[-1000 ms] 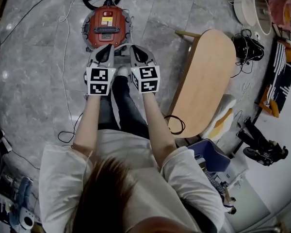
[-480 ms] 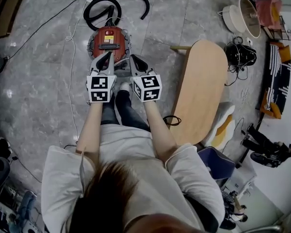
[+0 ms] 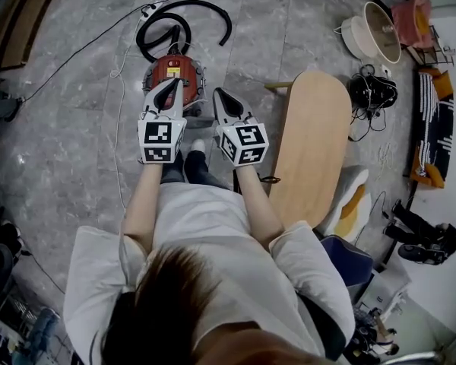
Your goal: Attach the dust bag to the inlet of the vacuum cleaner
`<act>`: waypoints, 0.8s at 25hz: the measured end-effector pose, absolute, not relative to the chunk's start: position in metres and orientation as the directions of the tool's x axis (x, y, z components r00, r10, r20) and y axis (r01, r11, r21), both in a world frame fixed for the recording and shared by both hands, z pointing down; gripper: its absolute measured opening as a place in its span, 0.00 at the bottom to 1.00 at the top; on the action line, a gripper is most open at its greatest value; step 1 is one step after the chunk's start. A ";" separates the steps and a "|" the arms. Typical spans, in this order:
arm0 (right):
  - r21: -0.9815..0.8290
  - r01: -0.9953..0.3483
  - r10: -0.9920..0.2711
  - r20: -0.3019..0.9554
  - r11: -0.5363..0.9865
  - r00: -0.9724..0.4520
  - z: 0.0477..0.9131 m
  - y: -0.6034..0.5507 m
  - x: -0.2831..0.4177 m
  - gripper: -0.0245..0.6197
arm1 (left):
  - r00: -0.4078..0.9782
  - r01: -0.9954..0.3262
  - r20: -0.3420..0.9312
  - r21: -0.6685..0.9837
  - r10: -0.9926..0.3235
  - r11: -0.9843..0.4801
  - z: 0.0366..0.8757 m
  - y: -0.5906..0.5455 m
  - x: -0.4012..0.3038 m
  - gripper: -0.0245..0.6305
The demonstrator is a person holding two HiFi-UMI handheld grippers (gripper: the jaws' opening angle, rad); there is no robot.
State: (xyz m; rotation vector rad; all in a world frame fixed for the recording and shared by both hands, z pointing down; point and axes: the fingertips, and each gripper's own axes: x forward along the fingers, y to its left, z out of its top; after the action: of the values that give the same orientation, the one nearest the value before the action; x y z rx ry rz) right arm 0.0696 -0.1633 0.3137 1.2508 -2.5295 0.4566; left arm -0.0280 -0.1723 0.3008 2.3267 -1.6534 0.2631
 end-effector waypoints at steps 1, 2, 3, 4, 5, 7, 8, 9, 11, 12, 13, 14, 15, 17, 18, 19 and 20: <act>-0.162 -0.802 -0.718 0.368 0.575 -0.590 0.305 -0.162 0.071 0.04 | 0.338 -0.941 0.294 0.111 -0.894 -0.319 0.293 -0.171 -0.026 0.06; -0.167 -0.798 -0.723 0.349 0.578 -0.597 0.296 -0.163 0.072 0.04 | 0.346 -0.938 0.281 0.102 -0.895 -0.330 0.285 -0.171 -0.025 0.06; -0.170 -0.794 -0.727 0.327 0.583 -0.604 0.286 -0.165 0.073 0.04 | 0.354 -0.935 0.266 0.090 -0.897 -0.343 0.277 -0.171 -0.023 0.06; -0.170 -0.789 -0.729 0.307 0.590 -0.611 0.278 -0.165 0.074 0.04 | 0.364 -0.931 0.251 0.076 -0.897 -0.356 0.271 -0.170 -0.021 0.06; -0.169 -0.784 -0.729 0.293 0.597 -0.618 0.272 -0.163 0.075 0.04 | 0.375 -0.927 0.240 0.066 -0.896 -0.370 0.265 -0.166 -0.018 0.06; -0.169 -0.778 -0.728 0.278 0.605 -0.627 0.263 -0.156 0.078 0.04 | 0.397 -0.917 0.227 0.057 -0.889 -0.395 0.258 -0.156 -0.011 0.07; -0.169 -0.777 -0.729 0.272 0.606 -0.628 0.260 -0.155 0.080 0.04 | 0.406 -0.913 0.221 0.055 -0.887 -0.404 0.254 -0.153 -0.009 0.07; -0.169 -0.777 -0.731 0.266 0.606 -0.628 0.255 -0.154 0.082 0.04 | 0.413 -0.910 0.213 0.054 -0.886 -0.411 0.249 -0.150 -0.007 0.07; -0.173 -0.776 -0.735 0.251 0.606 -0.630 0.247 -0.152 0.086 0.04 | 0.420 -0.907 0.193 0.056 -0.887 -0.418 0.240 -0.146 -0.004 0.07; -0.177 -0.774 -0.735 0.241 0.609 -0.633 0.242 -0.151 0.087 0.04 | 0.424 -0.905 0.183 0.058 -0.887 -0.420 0.236 -0.144 -0.004 0.07; -0.178 -0.770 -0.735 0.228 0.613 -0.639 0.237 -0.150 0.087 0.04 | 0.427 -0.904 0.173 0.060 -0.888 -0.423 0.232 -0.143 -0.005 0.07; -0.177 -0.764 -0.733 0.215 0.621 -0.645 0.232 -0.150 0.087 0.04 | 0.429 -0.903 0.163 0.064 -0.888 -0.425 0.228 -0.143 -0.006 0.07; -0.172 -0.757 -0.729 0.203 0.631 -0.654 0.227 -0.149 0.086 0.04 | 0.430 -0.903 0.153 0.069 -0.890 -0.425 0.224 -0.143 -0.007 0.07; -0.159 -0.739 -0.716 0.185 0.654 -0.673 0.218 -0.145 0.083 0.04 | 0.428 -0.903 0.135 0.088 -0.894 -0.420 0.217 -0.141 -0.010 0.07; -0.154 -0.731 -0.709 0.176 0.665 -0.683 0.214 -0.143 0.082 0.04 | 0.427 -0.903 0.126 0.098 -0.895 -0.417 0.214 -0.140 -0.010 0.07; -0.149 -0.724 -0.705 0.164 0.674 -0.690 0.209 -0.142 0.081 0.04 | 0.428 -0.903 0.116 0.106 -0.896 -0.417 0.210 -0.140 -0.011 0.07; -0.140 -0.719 -0.703 0.153 0.681 -0.695 0.203 -0.141 0.080 0.04 | 0.429 -0.902 0.107 0.110 -0.897 -0.418 0.206 -0.140 -0.011 0.07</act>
State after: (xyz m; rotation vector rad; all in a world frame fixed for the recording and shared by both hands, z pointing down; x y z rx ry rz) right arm 0.0801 -0.1414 0.2030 1.1871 -2.7997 0.2900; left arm -0.0112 -0.1399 0.2063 2.5255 -1.6020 0.0468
